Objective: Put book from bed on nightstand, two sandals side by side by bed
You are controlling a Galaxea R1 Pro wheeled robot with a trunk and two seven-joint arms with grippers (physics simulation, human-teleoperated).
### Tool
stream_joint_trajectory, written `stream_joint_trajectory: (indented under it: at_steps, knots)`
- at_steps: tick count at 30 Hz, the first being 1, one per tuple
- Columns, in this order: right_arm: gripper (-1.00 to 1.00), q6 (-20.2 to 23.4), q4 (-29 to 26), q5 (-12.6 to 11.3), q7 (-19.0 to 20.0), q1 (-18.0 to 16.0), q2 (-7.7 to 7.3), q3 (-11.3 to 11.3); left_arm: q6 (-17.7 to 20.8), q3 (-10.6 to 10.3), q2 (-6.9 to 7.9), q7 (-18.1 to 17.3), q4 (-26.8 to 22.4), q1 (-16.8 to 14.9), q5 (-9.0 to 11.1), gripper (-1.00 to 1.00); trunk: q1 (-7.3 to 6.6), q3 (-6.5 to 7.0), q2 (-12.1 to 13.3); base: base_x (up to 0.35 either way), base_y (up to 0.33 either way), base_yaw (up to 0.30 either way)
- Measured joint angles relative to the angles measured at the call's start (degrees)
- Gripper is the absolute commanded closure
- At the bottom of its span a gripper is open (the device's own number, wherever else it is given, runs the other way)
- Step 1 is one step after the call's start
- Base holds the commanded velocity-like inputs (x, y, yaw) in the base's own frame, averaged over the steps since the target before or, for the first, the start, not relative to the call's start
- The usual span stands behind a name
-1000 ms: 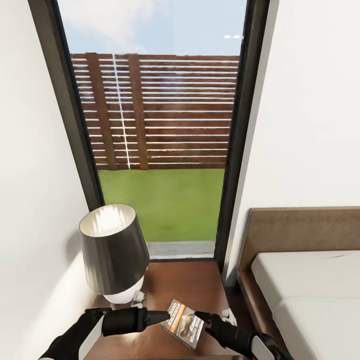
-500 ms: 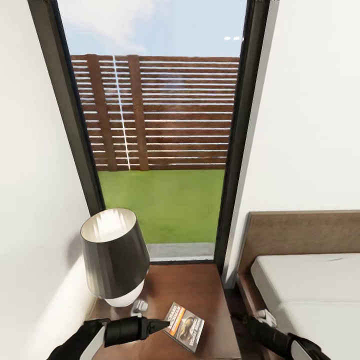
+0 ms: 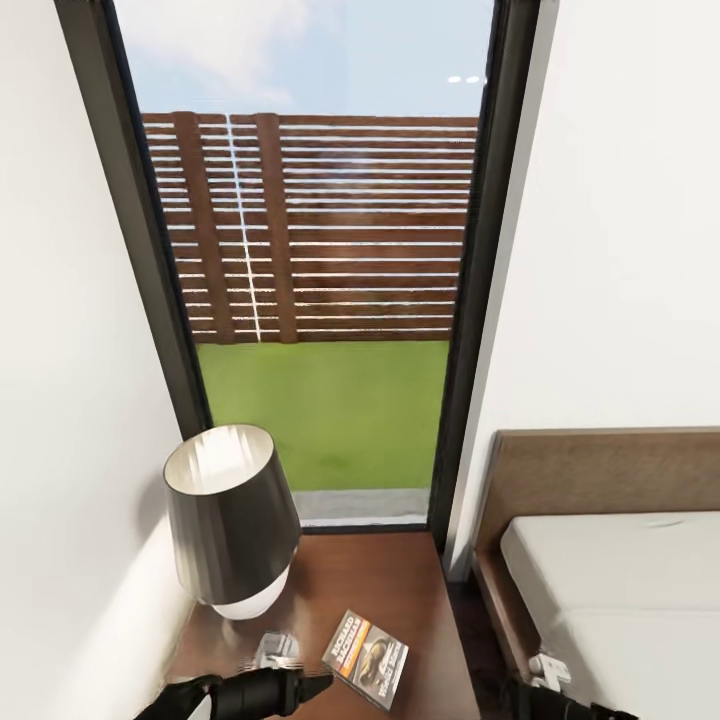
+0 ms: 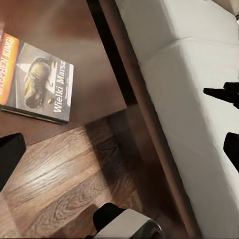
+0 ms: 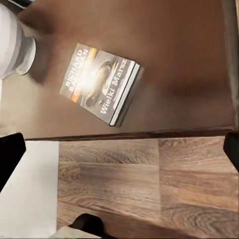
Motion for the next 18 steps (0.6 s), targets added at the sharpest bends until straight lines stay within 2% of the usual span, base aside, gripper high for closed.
stream_joint_trajectory:
  at_steps: [2,3,6,7,9,12,18]
  knots:
    - [-1.0,-0.29,0.7,2.67,-0.11,0.0,0.13,-0.03,-1.75,-0.02,-0.81,2.87,2.13,0.01,-0.89,-1.0,-0.44,0.36,0.8,0.0,0.0,0.0]
    - [-1.0,-0.52,1.51,4.97,-0.23,0.0,0.2,0.02,-2.88,-0.04,-1.27,4.84,3.3,0.02,-1.45,-1.0,-0.66,0.54,1.2,0.0,0.0,0.0]
    - [-1.0,-1.16,3.7,8.49,-0.36,0.0,0.29,-0.02,-5.0,-0.05,-2.23,8.63,5.68,0.03,-2.4,-1.0,-1.32,1.08,2.41,0.0,0.0,0.0]
    - [-1.0,-2.2,5.66,9.91,-0.42,0.01,0.32,0.1,-6.28,-0.05,-2.95,10.88,7.72,0.04,-3.01,-1.0,-1.54,1.25,2.81,0.0,0.0,0.0]
    - [-1.0,-3.08,7.09,10.42,-0.46,0.0,0.33,-0.03,-7.2,0.02,-3.43,12.33,9.16,0.05,-3.32,-1.0,-1.98,1.62,3.61,0.0,0.0,0.0]
    - [-1.0,-6.68,11.38,11.12,-0.55,0.07,0.34,-0.03,-10.65,0.17,-4.38,16.99,13.39,0.1,-4.08,-1.0,-2.64,2.15,4.82,0.0,0.0,0.0]
    - [-1.0,-8.75,12.93,11.19,-0.59,1.18,0.34,-0.03,-13.57,0.2,-4.64,19.6,18.6,0.13,-4.29,-1.0,-3.96,3.23,7.23,0.0,0.0,0.0]
